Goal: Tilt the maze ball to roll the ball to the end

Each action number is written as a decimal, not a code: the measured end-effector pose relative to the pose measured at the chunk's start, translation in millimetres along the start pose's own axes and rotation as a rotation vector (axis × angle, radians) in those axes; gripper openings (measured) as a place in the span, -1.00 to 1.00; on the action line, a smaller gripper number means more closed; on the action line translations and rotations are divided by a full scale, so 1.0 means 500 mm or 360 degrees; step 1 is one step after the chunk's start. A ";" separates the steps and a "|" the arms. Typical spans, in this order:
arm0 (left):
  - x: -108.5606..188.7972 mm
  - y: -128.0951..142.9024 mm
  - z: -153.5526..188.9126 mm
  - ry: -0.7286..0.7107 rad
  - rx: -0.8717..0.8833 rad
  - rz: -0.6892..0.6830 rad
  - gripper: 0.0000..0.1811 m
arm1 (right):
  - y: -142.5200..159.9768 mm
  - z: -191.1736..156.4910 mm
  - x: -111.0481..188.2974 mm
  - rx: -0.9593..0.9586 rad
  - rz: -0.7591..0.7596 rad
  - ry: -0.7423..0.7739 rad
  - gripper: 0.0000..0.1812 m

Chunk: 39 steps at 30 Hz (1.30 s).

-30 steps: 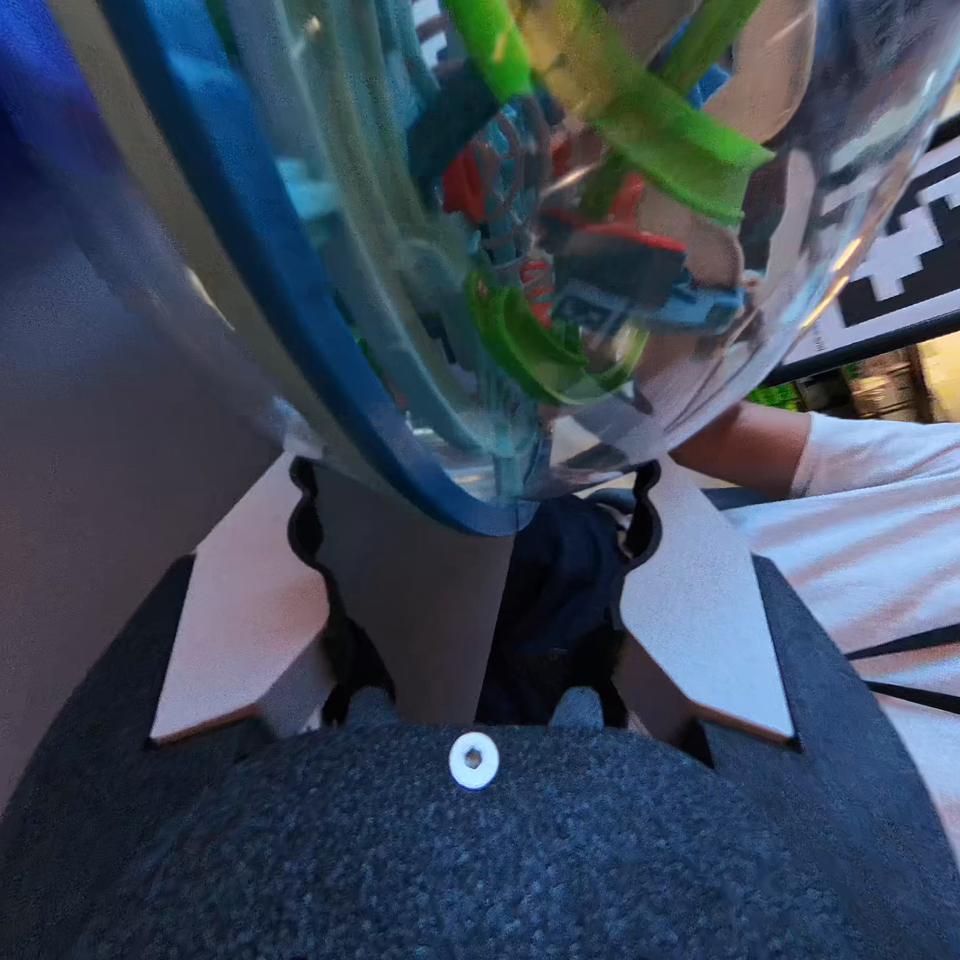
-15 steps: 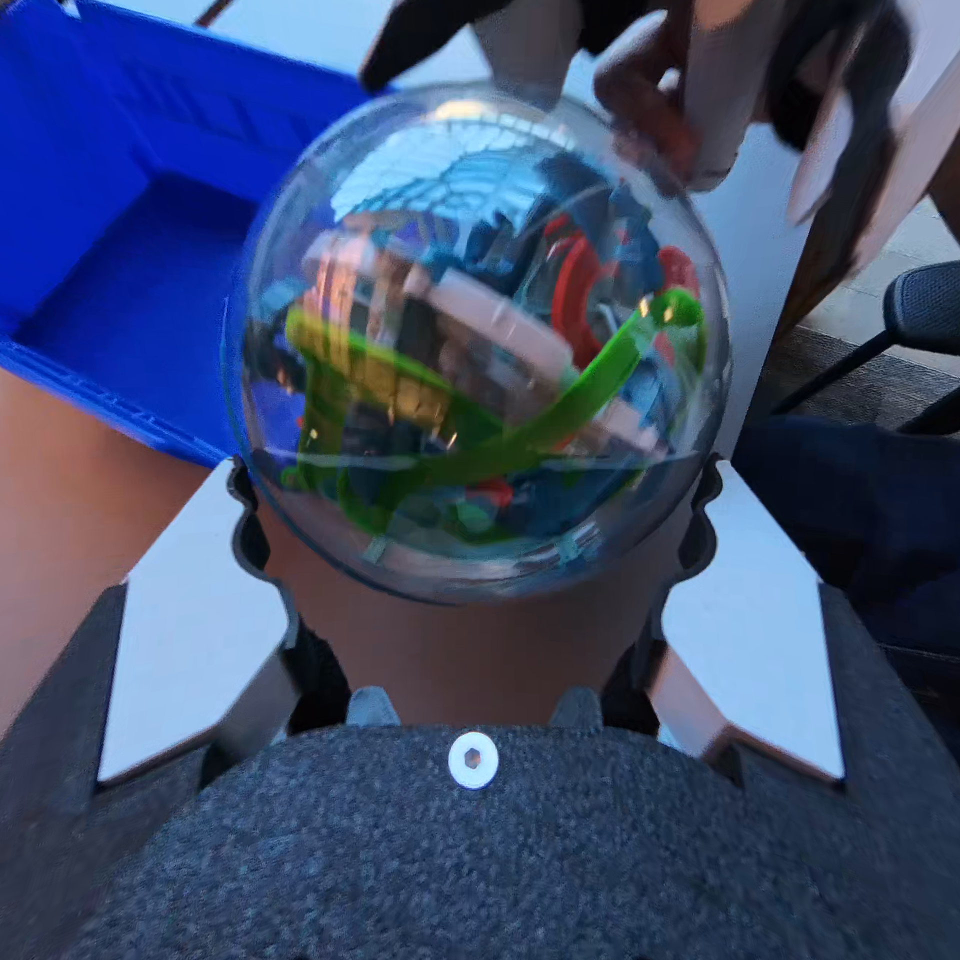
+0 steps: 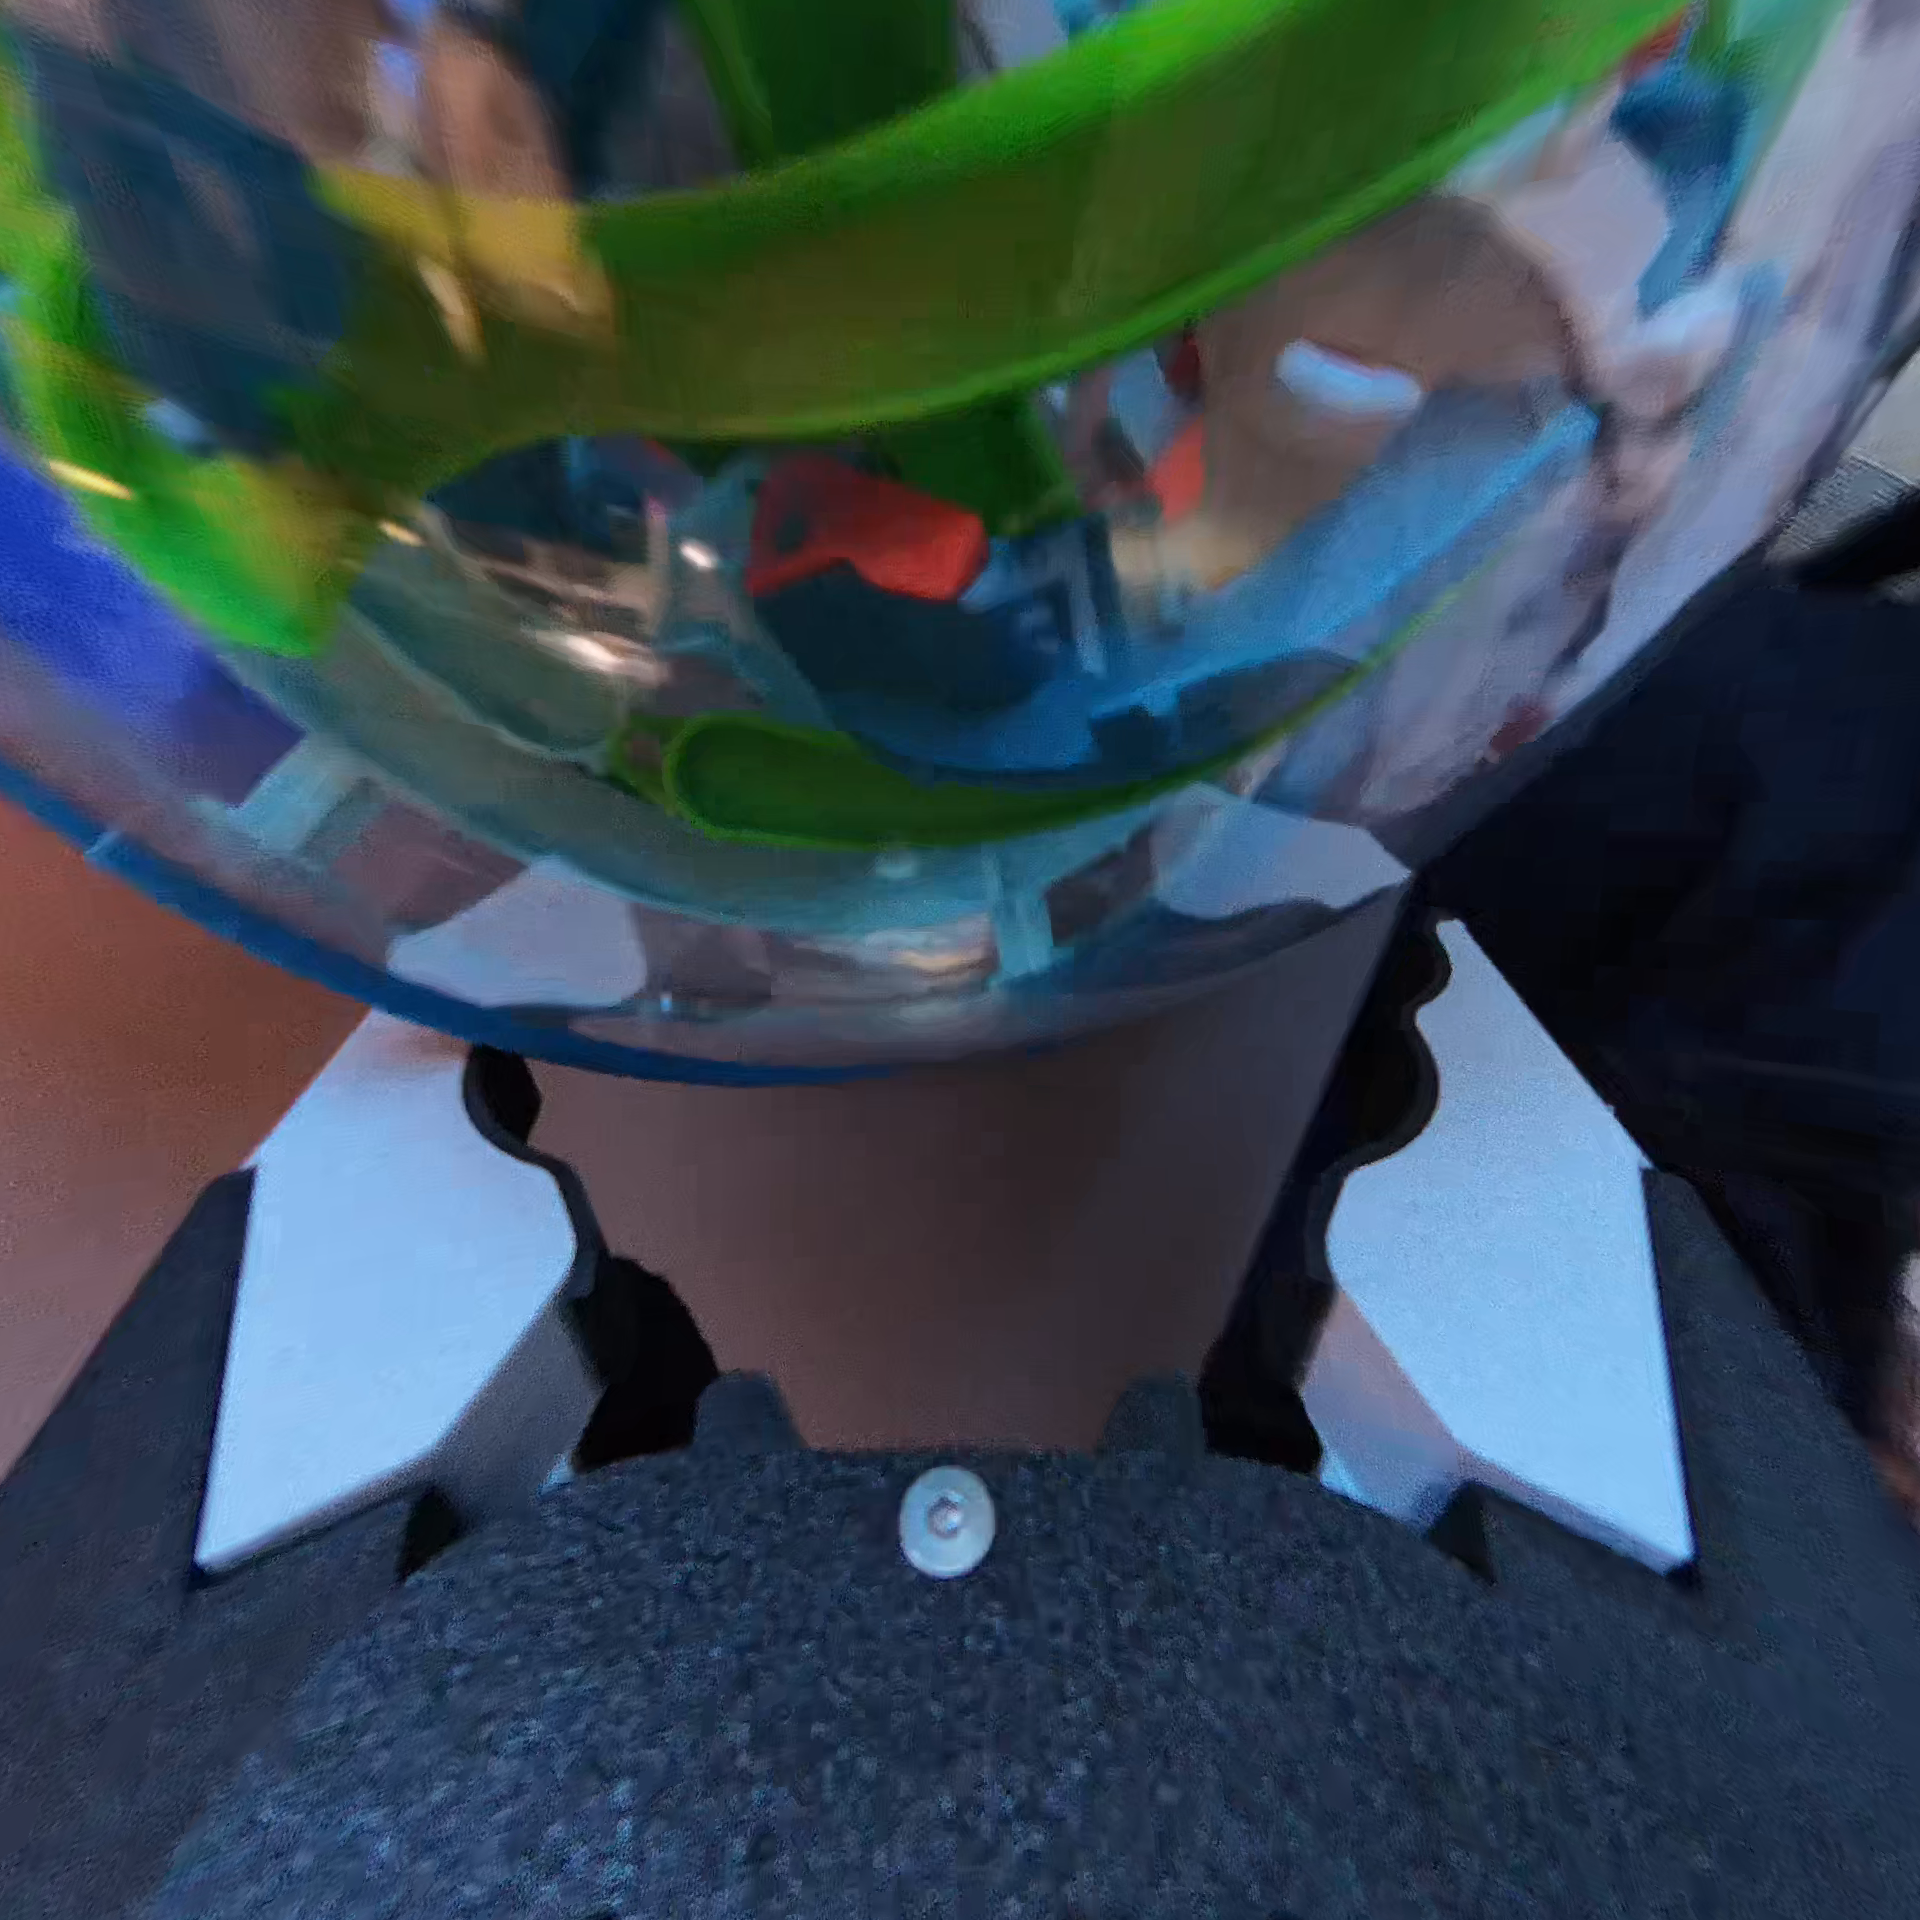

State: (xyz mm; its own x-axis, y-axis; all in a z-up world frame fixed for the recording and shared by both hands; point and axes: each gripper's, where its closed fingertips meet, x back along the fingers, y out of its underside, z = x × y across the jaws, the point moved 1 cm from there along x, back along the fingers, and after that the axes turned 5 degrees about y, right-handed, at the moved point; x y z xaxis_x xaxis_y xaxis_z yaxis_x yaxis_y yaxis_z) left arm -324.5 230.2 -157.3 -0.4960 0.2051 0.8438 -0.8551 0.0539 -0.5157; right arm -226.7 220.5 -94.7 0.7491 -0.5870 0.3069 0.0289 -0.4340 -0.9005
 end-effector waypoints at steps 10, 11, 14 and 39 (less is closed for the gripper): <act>0.178 -0.007 -0.042 -0.0300 -0.0032 0.0361 0.76 | -0.069 -0.031 -0.054 -0.0011 0.0111 -0.0154 0.55; 0.187 -0.028 -0.038 -0.0295 -0.0096 0.0433 0.76 | -0.072 -0.034 -0.061 -0.0016 0.0114 -0.0166 0.56; 0.156 -0.050 -0.020 -0.0158 -0.0205 0.0389 0.75 | -0.079 -0.052 -0.082 -0.0001 0.0122 -0.0197 0.56; 0.091 -0.058 0.016 0.0478 0.0214 0.0993 0.76 | -0.065 -0.071 -0.036 0.0325 0.0188 0.0112 0.71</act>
State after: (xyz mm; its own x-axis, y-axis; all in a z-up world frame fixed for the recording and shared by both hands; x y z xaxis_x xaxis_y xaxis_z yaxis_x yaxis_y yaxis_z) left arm -323.5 230.1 -102.9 -0.8533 0.4202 0.3088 -0.4453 -0.2791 -0.8508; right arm -264.6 220.9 -60.2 0.7075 -0.6748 0.2102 0.0825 -0.2165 -0.9728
